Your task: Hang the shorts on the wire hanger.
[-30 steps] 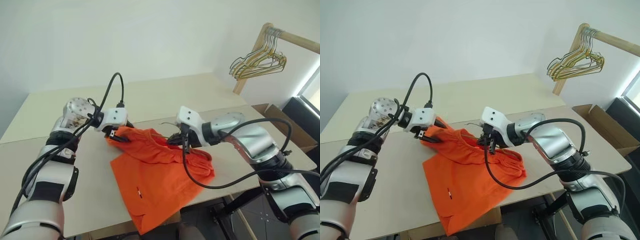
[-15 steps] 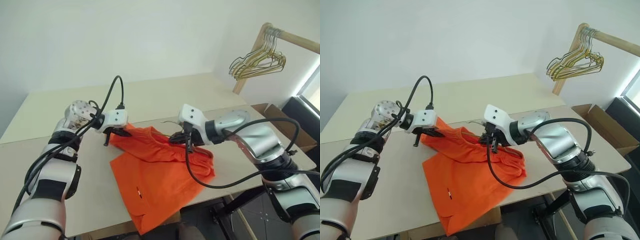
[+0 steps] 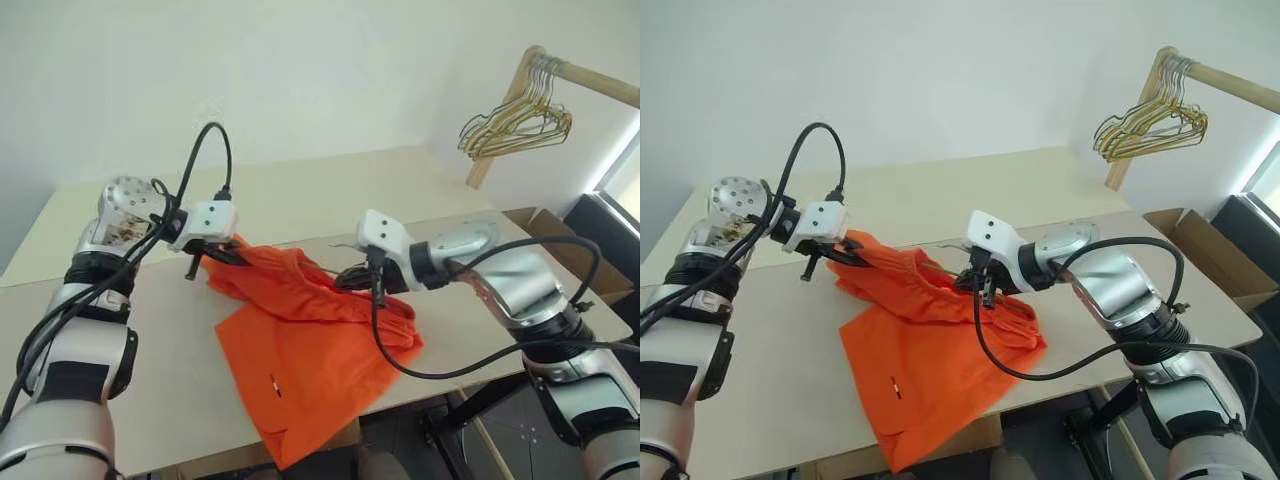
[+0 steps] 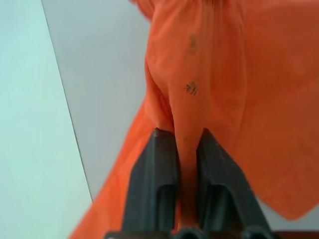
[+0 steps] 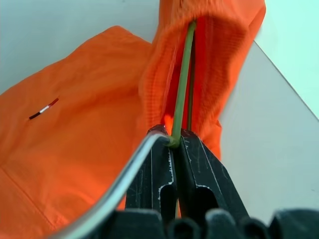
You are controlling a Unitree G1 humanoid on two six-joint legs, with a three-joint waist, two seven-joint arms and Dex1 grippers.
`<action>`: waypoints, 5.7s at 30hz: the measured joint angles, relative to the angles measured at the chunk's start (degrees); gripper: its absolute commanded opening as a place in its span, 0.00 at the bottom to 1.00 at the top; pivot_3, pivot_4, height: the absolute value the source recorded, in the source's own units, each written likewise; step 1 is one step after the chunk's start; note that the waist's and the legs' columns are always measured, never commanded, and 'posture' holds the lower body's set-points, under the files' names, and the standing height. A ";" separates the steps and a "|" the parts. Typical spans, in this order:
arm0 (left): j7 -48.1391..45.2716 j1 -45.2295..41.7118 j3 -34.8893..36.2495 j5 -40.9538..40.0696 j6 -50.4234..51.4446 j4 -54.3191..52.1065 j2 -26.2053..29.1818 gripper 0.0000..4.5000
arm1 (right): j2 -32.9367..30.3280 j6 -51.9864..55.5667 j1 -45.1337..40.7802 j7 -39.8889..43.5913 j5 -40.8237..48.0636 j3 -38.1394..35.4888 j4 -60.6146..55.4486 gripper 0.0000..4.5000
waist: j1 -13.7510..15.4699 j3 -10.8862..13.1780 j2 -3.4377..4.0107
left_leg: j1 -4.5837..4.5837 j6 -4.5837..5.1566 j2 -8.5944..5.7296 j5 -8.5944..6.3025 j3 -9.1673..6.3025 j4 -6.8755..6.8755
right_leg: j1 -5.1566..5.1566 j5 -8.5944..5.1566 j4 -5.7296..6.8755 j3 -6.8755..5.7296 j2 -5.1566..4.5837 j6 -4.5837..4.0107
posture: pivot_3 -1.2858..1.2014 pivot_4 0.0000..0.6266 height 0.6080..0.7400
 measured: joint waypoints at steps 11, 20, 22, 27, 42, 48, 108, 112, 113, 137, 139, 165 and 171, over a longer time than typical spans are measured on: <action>-0.01 1.81 -1.21 0.87 0.11 -0.26 0.32 0.75 | 0.25 0.37 0.08 -0.25 0.07 0.00 0.04 0.00 | -0.20 0.00 0.00 | 0.01 -0.02 0.01 0.01 0.00 0.00 | -0.02 0.00 0.00 0.00 0.04 0.00 | 0.48 0.00 1.00; -0.02 0.92 -1.29 -7.60 6.17 -3.02 0.37 0.75 | 0.18 0.47 0.08 -0.28 0.05 0.00 0.06 0.00 | -0.18 0.00 0.00 | 0.00 -0.01 0.01 0.01 -0.01 0.00 | -0.02 0.00 0.02 0.00 0.03 0.00 | 0.48 0.00 1.00; -0.02 0.57 -1.30 -7.80 6.76 -3.70 0.32 0.66 | 0.19 0.50 0.08 -0.30 0.05 0.00 0.06 0.00 | -0.19 0.00 0.00 | 0.01 -0.01 0.01 0.01 0.00 0.00 | -0.01 0.00 0.01 0.00 0.04 0.00 | 0.48 0.00 1.00; -0.02 0.42 -1.59 -5.57 5.91 -3.27 -0.26 0.36 | 0.19 0.67 0.08 -0.35 0.05 0.00 0.06 0.00 | -0.19 0.00 0.00 | 0.01 -0.03 0.01 0.02 -0.01 0.00 | -0.01 0.00 0.01 0.00 0.05 0.00 | 0.48 0.00 1.00; -0.02 0.42 -3.10 -6.87 6.17 -3.30 0.38 0.00 | 0.24 1.38 0.08 -0.39 0.04 0.00 0.08 0.00 | -0.18 0.00 0.00 | 0.01 -0.03 0.01 0.02 0.00 0.00 | -0.01 0.00 0.01 0.00 0.04 0.00 | 0.48 0.00 1.00; -0.03 0.42 -2.57 -9.40 10.42 -3.58 0.59 0.00 | -0.01 1.36 0.08 -0.22 0.03 -0.11 0.07 0.00 | -0.16 0.00 0.00 | 0.01 -0.02 0.01 0.01 -0.01 0.00 | -0.01 0.00 0.01 0.00 0.04 0.00 | 0.48 0.00 1.00; 0.95 -7.14 7.33 -0.86 3.62 7.15 0.48 0.02 | -1.60 1.01 3.63 -0.34 -3.38 2.54 0.53 0.00 | 0.14 0.00 -0.01 | 0.00 -0.03 -0.02 0.02 -0.01 0.01 | 0.01 0.00 0.01 -0.02 0.04 0.00 | 0.49 0.00 1.00; 2.43 -7.81 8.20 -0.98 5.09 7.17 0.67 0.02 | -1.53 0.36 3.97 -0.90 -3.95 2.60 1.05 0.00 | 0.20 0.00 -0.01 | 0.04 -0.03 -0.02 0.02 -0.01 0.01 | 0.03 0.00 0.02 -0.02 0.05 0.00 | 0.49 0.00 1.00; 2.86 -7.81 8.43 -0.97 5.67 7.24 0.68 0.02 | -1.42 0.33 4.20 -1.15 -4.02 2.60 1.11 0.00 | 0.24 0.00 -0.01 | 0.03 -0.03 -0.01 0.02 -0.01 0.01 | 0.03 0.00 0.02 -0.02 0.05 0.00 | 0.49 0.00 1.00; 2.96 8.52 8.89 -1.02 8.40 -3.00 7.27 0.02 | -6.78 0.02 1.32 2.47 -3.61 -0.18 2.60 0.00 | 1.45 0.01 0.00 | 0.01 -0.04 0.00 0.02 -0.01 0.01 | -0.04 0.00 0.04 -0.01 0.05 0.00 | 0.49 0.00 1.00; 3.68 9.23 8.90 -1.05 9.00 -4.04 7.18 0.02 | -7.54 0.16 -0.68 3.73 -3.24 -1.40 2.33 0.00 | 1.45 0.01 0.00 | 0.01 -0.04 0.00 0.02 -0.01 0.01 | -0.04 0.00 0.00 -0.01 0.05 0.00 | 0.48 0.00 1.00; 0.04 1.63 4.18 -16.36 15.05 -15.67 0.05 0.02 | -10.53 3.80 -17.34 21.04 -3.37 3.13 6.00 0.00 | -0.74 0.01 0.01 | -0.08 -0.03 0.00 0.02 0.00 -0.02 | -0.12 0.00 0.03 0.03 -0.06 0.00 | 0.46 0.00 1.00; 0.10 1.59 -0.79 -18.18 14.54 -16.57 -1.42 0.10 | -10.04 3.81 -17.40 20.96 -3.96 3.65 6.75 0.00 | -1.28 0.01 0.02 | -0.06 -0.05 -0.01 0.03 -0.01 -0.02 | -0.13 0.00 -0.03 0.03 -0.07 0.00 | 0.46 0.00 1.00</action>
